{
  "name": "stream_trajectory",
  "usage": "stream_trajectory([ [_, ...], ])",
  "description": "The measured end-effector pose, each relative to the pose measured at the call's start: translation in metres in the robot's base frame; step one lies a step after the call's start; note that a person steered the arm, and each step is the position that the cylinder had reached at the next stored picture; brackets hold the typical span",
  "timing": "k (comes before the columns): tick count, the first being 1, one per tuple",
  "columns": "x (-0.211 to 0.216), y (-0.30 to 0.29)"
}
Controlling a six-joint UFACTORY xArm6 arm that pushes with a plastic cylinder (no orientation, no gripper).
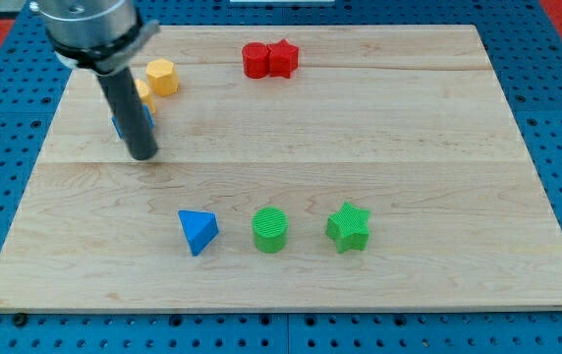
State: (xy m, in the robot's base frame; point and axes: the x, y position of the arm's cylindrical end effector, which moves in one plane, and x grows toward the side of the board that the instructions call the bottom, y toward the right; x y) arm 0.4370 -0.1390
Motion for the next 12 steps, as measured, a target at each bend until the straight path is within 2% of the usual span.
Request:
stream_trajectory([
  [2, 0.007, 0.217],
  [3, 0.031, 0.249],
  [4, 0.099, 0.244],
  [5, 0.160, 0.279],
  [6, 0.165, 0.191],
  [8, 0.040, 0.220],
  [9, -0.005, 0.245],
  [10, -0.005, 0.281],
  [11, -0.025, 0.302],
  [12, -0.077, 0.285],
])
